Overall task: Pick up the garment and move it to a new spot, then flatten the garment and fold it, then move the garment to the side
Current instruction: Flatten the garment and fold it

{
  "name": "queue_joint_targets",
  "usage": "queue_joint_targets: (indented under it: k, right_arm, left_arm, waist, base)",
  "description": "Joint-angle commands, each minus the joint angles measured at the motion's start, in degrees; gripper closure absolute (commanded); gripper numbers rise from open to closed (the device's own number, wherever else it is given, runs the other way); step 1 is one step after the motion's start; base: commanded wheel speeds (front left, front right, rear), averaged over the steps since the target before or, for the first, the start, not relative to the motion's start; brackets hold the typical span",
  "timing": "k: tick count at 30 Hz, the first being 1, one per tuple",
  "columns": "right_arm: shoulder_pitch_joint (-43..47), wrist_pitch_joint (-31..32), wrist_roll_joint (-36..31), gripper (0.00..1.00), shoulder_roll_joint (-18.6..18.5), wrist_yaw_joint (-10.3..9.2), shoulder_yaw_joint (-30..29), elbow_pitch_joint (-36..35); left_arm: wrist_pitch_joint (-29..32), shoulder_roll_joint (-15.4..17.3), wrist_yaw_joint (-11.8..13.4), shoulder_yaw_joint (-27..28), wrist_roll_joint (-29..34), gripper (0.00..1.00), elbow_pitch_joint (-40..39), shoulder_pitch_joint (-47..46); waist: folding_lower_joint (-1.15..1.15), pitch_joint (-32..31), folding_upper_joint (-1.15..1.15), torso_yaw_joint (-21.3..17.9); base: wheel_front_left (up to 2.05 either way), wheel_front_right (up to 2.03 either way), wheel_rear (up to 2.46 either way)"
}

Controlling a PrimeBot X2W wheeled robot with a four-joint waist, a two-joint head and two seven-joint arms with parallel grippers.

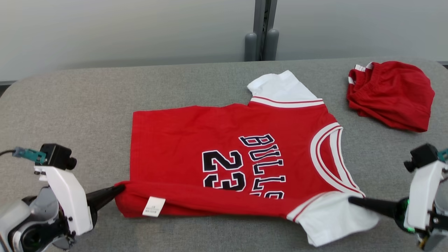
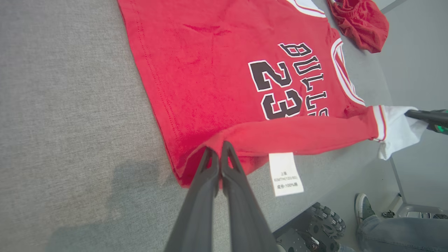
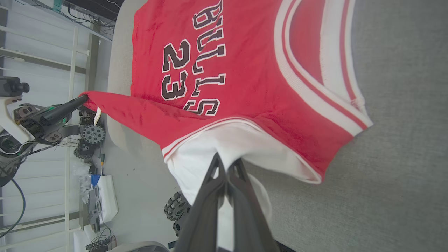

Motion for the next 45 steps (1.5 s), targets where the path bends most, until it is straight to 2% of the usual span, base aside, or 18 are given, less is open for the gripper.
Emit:
queue_joint_targets:
  k: [1, 6, 7, 15, 25, 28, 29, 30, 31, 32, 33, 41, 45]
  right_arm:
    - [-2.67, 1.79, 1.51, 1.00, 1.13, 0.05, 0.27, 1.75]
    - [-9.75, 6.95, 3.37, 1.00, 5.08, 0.05, 1.65, 9.26]
    - [-9.75, 6.95, 3.37, 1.00, 5.08, 0.05, 1.65, 9.26]
    - [-17.07, 12.60, 4.93, 1.00, 12.00, 0.05, 2.63, 21.51]
    - [-20.30, 15.13, 3.60, 1.00, 17.39, 0.05, 2.91, 28.52]
    - [-20.81, 15.11, 3.24, 0.81, 18.08, 0.05, 2.90, 29.34]
    - [-20.87, 14.84, 3.11, 0.65, 18.27, 0.05, 2.90, 29.54]
    - [-20.87, 14.62, 2.99, 0.58, 18.51, 0.05, 2.90, 29.69]
    - [-21.00, 14.37, 2.99, 0.51, 18.80, 0.05, 2.92, 29.81]
    - [-21.28, 13.91, 3.06, 0.22, 19.04, 0.05, 2.92, 29.86]
    - [-21.48, 13.62, 3.24, 0.00, 19.24, 0.05, 2.91, 29.89]
    - [-20.09, 8.84, 5.89, 0.00, 18.54, 0.05, 0.61, 28.00]
    - [-18.88, 3.96, 5.41, 0.00, 17.60, 0.05, -1.48, 25.98]
  left_arm:
    - [1.68, -0.99, -0.69, 0.26, -0.76, 1.00, 2.15, -1.83]
    - [6.11, -4.47, -1.82, 0.87, -1.77, 1.00, 9.68, -5.86]
    - [6.11, -4.47, -1.82, 0.87, -1.77, 1.00, 9.68, -5.86]
    - [11.60, -9.83, -4.05, 0.89, -2.55, 1.00, 21.07, -10.37]
    - [14.56, -15.33, -5.56, 1.01, -2.66, 1.00, 29.79, -12.33]
    - [14.58, -16.37, -5.57, 1.35, -2.61, 1.00, 30.72, -12.60]
    - [14.61, -16.55, -5.57, 1.44, -2.49, 1.00, 30.74, -12.58]
    - [14.62, -16.56, -5.53, 1.53, -2.39, 1.00, 30.73, -12.53]
    - [14.64, -16.53, -5.54, 1.65, -2.29, 0.96, 30.72, -12.46]
    - [14.49, -16.53, -5.55, 1.82, -2.12, 0.72, 30.78, -12.40]
    - [13.90, -16.58, -5.55, 2.07, -1.93, 0.00, 30.97, -12.41]
    - [11.11, -16.65, -5.57, 4.12, -1.48, 0.00, 30.39, -11.15]
    - [8.93, -15.80, -5.58, 5.08, -0.49, 0.00, 29.44, -10.30]
  waist:
    - [0.00, 0.92, 0.00, 0.00]
    - [0.00, 3.60, 0.00, -0.08]
    - [0.00, 3.60, 0.00, -0.08]
    - [0.00, 6.05, 0.00, 0.31]
    - [0.00, 6.60, 0.00, 0.34]
    - [0.00, 6.74, 0.00, 0.16]
    - [0.00, 6.77, 0.00, 0.08]
    - [0.00, 6.79, 0.00, 0.00]
    - [0.00, 6.80, 0.00, -0.06]
    - [0.00, 6.80, 0.00, -0.10]
    - [0.00, 6.76, 0.00, -0.13]
    - [0.00, 4.79, 0.00, -0.13]
    - [0.00, 3.56, 0.00, -0.25]
  base:
    - [0.00, 0.00, 0.00]
    - [0.00, 0.00, 0.00]
    - [0.00, 0.00, 0.00]
    - [0.00, 0.00, 0.00]
    - [0.00, 0.00, 0.00]
    - [0.00, 0.00, 0.00]
    - [0.00, 0.00, 0.00]
    - [0.00, 0.00, 0.00]
    - [0.00, 0.00, 0.00]
    - [0.00, 0.00, 0.00]
    - [0.00, 0.00, 0.00]
    - [0.00, 0.00, 0.00]
    - [0.00, 0.00, 0.00]
